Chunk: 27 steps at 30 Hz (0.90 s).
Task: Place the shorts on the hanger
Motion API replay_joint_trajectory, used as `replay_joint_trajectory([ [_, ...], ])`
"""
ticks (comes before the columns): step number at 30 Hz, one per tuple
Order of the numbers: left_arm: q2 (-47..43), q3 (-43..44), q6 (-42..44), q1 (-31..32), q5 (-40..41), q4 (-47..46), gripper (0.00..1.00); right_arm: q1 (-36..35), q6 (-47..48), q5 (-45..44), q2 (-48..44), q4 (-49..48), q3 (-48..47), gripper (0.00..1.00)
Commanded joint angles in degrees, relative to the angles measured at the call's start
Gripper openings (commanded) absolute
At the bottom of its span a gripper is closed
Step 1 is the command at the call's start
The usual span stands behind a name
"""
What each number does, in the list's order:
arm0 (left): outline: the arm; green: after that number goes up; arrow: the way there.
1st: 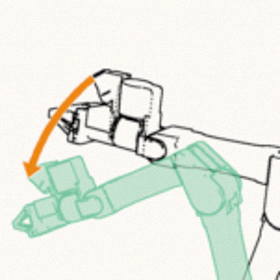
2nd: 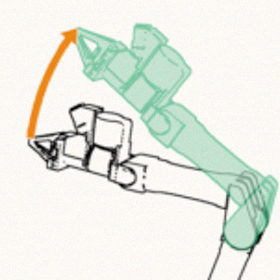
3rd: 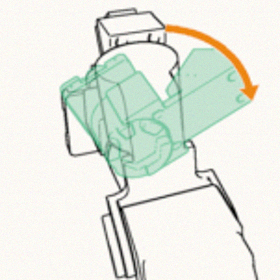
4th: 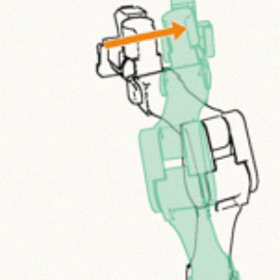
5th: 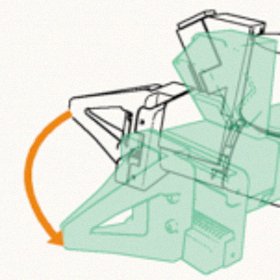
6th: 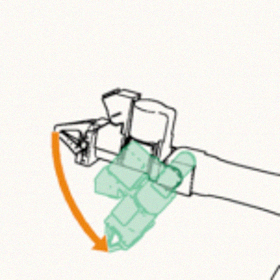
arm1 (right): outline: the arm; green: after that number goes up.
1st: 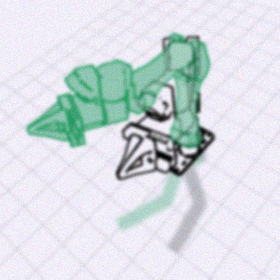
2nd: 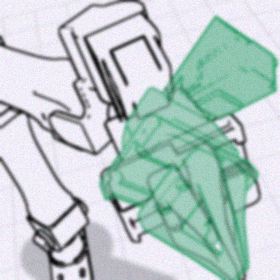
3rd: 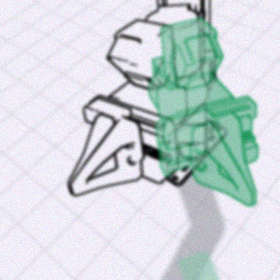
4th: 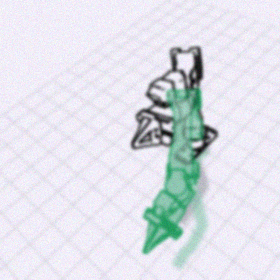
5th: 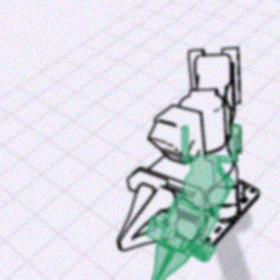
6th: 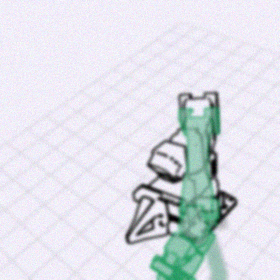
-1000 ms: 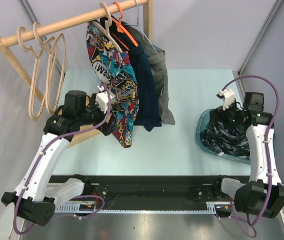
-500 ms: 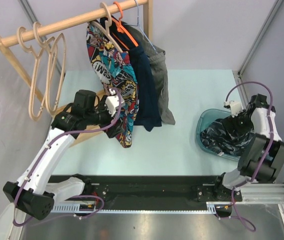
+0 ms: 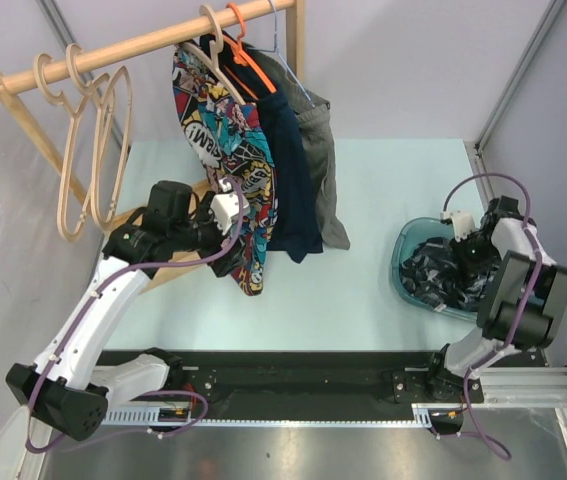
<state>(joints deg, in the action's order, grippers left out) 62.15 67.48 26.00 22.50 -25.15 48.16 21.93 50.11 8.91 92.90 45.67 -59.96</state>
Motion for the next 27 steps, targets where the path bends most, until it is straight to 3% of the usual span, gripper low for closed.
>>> replay_joint_trajectory([
  [1,-1.5,1.6,-0.1,0.4,-2.5,-1.7,1.00,-0.8,-2.9,10.7,-12.5,4.7,-5.7,0.00],
  [7,-0.4,5.3,-0.3,0.5,-5.4,-2.7,1.00,-1.4,-11.8,31.1,-25.1,8.8,-16.7,0.00],
  [12,1.6,9.5,-3.6,0.5,-5.7,-5.0,1.00,-9.0,-21.6,36.1,-28.8,5.0,-24.9,0.00],
  [16,2.5,11.8,-6.4,0.5,-6.4,-5.9,1.00,-13.7,-32.7,44.5,-29.8,-3.8,-28.5,0.00],
  [20,0.3,9.6,-8.1,0.4,-7.5,-9.9,1.00,-20.9,-34.9,47.0,-31.8,-12.5,-25.6,0.00],
  [23,-1.2,7.0,-8.4,0.4,-7.6,-10.5,1.00,-30.7,-32.6,42.1,-29.0,-9.3,-25.0,0.00],
  [27,-1.0,6.2,-6.1,0.4,-9.1,-7.7,1.00,-39.1,-32.0,43.0,-25.1,-6.4,-22.6,0.00],
])
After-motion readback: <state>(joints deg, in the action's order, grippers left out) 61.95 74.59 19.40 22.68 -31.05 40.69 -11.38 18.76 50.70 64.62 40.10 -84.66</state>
